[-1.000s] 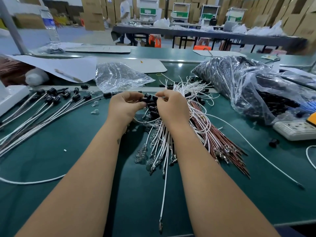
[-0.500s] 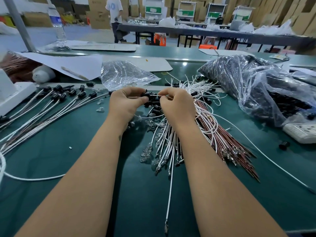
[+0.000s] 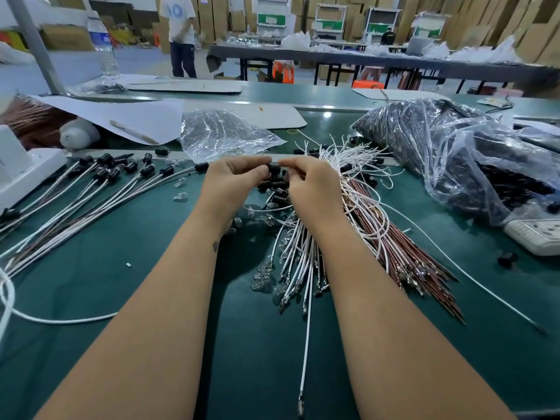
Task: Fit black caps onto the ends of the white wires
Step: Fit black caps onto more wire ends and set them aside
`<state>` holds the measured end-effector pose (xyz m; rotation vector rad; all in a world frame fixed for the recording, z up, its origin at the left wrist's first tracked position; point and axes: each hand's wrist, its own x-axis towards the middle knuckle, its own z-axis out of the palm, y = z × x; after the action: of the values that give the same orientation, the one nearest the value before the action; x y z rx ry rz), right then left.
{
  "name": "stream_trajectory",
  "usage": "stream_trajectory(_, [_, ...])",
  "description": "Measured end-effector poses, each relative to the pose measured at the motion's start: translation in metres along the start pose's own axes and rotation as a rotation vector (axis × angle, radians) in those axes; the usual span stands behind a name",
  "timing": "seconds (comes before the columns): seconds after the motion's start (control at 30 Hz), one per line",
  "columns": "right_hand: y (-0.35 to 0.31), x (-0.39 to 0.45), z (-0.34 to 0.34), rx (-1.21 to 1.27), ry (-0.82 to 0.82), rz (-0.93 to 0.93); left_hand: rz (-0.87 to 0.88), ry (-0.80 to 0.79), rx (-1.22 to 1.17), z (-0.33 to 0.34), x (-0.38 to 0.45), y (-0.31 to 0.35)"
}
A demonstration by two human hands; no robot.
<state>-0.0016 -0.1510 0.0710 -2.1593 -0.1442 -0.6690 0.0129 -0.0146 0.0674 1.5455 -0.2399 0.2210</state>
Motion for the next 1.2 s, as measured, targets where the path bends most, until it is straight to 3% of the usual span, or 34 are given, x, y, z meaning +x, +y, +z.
stream_trajectory(0.23, [-0.002,-0.001,0.0,0.062,-0.057,0.006,0.031,-0.004,-0.03,0.001,-0.002,0.002])
stream_trajectory(0.5, [-0.006,0.0,-0.001,-0.028,-0.085,-0.059,0.059,0.012,-0.069,0.0,-0.001,0.004])
stream_trajectory(0.63, [-0.004,0.002,-0.003,-0.378,0.018,-0.097,0.098,0.282,0.189,-0.005,0.005,-0.001])
stream_trajectory(0.77, [0.002,0.003,-0.011,-0.57,0.161,-0.025,-0.061,0.656,0.623,-0.02,0.006,-0.002])
stream_trajectory(0.83, [-0.001,0.003,-0.01,-0.565,0.158,-0.051,0.046,0.591,0.875,-0.014,0.002,-0.002])
stream_trajectory(0.93, [-0.01,0.002,-0.002,-0.489,0.083,-0.15,0.35,0.237,0.96,0.01,-0.003,0.002])
stream_trajectory(1.0, [-0.012,0.001,0.0,-0.456,0.041,-0.201,0.415,0.13,0.998,0.02,-0.004,0.003])
stream_trajectory(1.1, [-0.008,0.001,-0.002,-0.514,0.099,-0.161,0.342,0.272,1.025,0.007,0.0,0.001])
stream_trajectory(1.2, [-0.004,0.001,-0.007,-0.562,0.166,-0.071,0.082,0.427,1.066,-0.018,0.002,-0.005])
